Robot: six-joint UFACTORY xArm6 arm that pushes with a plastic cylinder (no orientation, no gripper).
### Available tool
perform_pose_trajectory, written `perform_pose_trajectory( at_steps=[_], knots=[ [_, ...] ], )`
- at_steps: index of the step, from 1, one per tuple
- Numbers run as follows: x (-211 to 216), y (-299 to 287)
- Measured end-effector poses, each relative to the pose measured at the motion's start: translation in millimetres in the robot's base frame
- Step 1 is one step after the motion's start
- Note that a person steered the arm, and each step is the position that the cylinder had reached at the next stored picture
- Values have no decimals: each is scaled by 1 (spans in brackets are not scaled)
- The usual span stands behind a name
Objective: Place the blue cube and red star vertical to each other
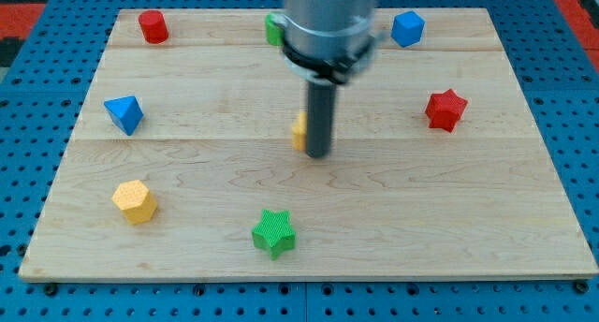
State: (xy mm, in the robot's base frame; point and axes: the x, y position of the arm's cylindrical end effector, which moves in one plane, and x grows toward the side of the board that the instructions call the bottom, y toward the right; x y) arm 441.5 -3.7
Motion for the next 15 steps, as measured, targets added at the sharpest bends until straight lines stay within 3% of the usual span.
perform_pose_trajectory(
  at_steps=[1, 3, 4, 5, 7, 8, 12, 13, 15],
  knots=[
    [-5, 22],
    [-4, 192],
    [-14, 237],
    [-35, 244],
    [-45, 110],
    [-42, 126],
    [-162, 307],
    [-191, 299],
    [-221, 198]
  ],
)
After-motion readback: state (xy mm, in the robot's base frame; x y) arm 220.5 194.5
